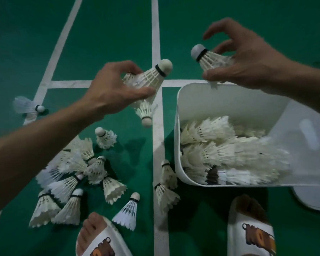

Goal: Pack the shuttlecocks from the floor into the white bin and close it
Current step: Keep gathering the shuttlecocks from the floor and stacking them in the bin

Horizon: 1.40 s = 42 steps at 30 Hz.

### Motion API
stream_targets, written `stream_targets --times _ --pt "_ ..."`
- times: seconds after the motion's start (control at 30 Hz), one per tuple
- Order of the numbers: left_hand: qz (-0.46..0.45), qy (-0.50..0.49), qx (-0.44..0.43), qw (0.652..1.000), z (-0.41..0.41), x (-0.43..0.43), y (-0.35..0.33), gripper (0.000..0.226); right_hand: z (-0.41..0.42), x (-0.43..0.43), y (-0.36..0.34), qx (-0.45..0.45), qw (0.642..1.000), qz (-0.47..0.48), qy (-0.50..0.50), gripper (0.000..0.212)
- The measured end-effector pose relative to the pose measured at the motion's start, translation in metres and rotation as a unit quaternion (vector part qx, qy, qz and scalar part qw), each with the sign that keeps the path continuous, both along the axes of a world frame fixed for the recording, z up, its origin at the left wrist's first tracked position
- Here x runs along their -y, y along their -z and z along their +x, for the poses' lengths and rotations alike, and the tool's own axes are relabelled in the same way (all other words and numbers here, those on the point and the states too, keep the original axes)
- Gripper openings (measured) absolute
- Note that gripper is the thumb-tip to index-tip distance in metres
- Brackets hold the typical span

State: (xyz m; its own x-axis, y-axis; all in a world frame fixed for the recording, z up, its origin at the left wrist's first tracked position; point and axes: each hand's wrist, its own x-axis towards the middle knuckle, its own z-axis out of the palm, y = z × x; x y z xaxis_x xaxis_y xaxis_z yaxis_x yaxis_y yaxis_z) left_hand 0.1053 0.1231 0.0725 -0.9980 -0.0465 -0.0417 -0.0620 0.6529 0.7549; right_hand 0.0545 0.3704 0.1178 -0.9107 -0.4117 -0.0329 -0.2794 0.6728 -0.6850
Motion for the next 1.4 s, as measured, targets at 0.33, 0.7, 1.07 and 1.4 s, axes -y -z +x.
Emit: stream_targets --times 0.33,0.7,1.07,1.4 --pt "-0.021 0.112 0.028 0.993 -0.020 -0.076 -0.026 0.044 0.005 -0.096 0.029 0.043 0.992 0.026 0.115 0.052" --pt "-0.291 0.426 0.050 0.855 -0.062 -0.154 0.027 0.044 0.001 -0.146 0.099 0.072 0.976 0.200 0.045 0.047" --pt "-0.268 0.551 0.145 0.777 -0.085 -0.166 0.057 0.033 -0.006 -0.145 0.118 0.116 0.979 0.156 0.064 0.048" --pt "-0.265 0.549 0.146 0.779 -0.093 -0.161 0.067 0.042 0.000 -0.118 0.138 0.154 0.980 0.107 0.064 0.054"
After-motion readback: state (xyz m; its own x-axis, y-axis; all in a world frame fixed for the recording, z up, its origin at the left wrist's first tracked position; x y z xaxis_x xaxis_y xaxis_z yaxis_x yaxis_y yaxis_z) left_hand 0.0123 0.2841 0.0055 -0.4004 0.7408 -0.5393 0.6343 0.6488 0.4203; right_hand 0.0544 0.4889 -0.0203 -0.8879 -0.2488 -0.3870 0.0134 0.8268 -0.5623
